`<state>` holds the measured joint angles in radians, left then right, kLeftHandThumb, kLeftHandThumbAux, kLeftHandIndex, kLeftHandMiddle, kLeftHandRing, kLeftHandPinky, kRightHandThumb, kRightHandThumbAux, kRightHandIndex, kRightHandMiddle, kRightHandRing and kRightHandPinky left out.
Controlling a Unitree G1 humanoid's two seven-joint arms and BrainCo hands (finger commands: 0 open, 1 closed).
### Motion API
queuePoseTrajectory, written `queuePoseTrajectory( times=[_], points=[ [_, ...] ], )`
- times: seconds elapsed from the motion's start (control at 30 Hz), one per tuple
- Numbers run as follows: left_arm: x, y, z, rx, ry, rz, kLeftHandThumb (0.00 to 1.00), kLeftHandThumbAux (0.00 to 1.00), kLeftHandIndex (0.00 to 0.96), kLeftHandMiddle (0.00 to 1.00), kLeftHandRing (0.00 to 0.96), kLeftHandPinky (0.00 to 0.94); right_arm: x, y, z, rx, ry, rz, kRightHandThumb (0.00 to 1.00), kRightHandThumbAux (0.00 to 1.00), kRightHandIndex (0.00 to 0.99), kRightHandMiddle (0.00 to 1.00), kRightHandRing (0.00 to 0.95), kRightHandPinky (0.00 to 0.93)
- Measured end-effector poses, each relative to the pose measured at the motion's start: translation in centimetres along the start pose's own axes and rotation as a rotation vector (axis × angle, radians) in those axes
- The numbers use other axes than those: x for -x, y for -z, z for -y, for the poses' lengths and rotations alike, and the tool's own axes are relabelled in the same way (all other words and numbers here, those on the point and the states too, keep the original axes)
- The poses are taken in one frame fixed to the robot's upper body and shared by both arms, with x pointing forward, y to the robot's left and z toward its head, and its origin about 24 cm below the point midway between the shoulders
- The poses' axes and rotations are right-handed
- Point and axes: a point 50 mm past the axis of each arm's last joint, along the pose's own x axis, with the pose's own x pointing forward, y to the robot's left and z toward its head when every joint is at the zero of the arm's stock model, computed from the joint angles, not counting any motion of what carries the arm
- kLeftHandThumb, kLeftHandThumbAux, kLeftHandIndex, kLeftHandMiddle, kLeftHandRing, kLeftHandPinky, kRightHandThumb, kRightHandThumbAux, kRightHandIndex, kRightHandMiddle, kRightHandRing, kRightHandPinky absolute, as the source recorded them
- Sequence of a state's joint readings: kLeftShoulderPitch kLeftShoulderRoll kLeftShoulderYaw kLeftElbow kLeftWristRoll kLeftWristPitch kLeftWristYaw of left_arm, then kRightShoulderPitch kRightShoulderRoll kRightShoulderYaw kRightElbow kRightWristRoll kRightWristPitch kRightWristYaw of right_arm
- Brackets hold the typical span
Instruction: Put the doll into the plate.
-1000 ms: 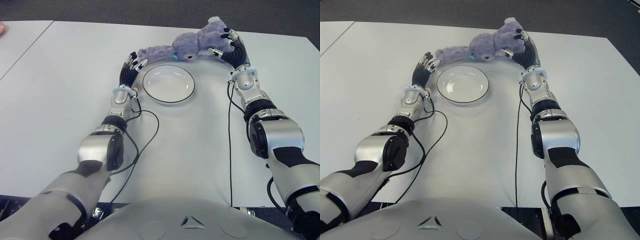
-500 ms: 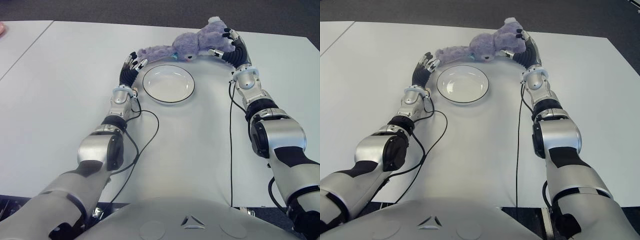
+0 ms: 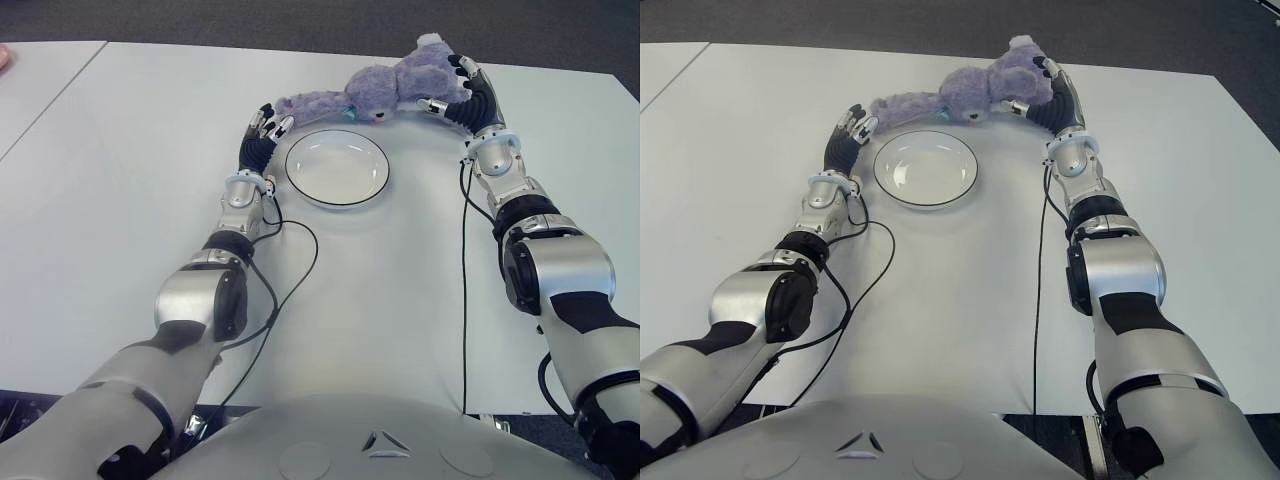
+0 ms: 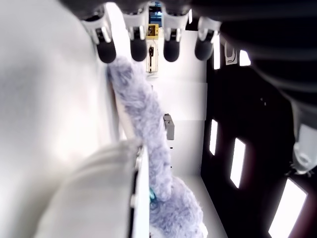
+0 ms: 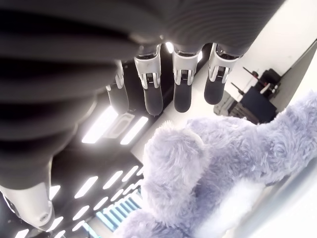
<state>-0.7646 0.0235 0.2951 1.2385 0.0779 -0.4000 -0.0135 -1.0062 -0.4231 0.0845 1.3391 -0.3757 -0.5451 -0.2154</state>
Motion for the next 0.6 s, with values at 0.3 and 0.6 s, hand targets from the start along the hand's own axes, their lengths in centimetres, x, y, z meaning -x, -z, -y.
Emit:
queuePoseTrajectory(
  times=[0.3,0.6],
  points=[
    [0.0,0.01,-0.02,0.014,-0.006,0.0,0.0,0.461,0.0,0.0,0.0,0.0,0.12,0.28,-0.58,0.08,-0.041,-0.016,0.106,0.702,0.168,0.123,0.091,0.091],
    [0.0,0.01,0.01,0.032,-0.012,0.0,0.0,0.447,0.0,0.0,0.0,0.0,0.19,0.34,-0.47,0.185,-0.059,0.007,0.109,0.725,0.175,0.127,0.092,0.09]
  ],
)
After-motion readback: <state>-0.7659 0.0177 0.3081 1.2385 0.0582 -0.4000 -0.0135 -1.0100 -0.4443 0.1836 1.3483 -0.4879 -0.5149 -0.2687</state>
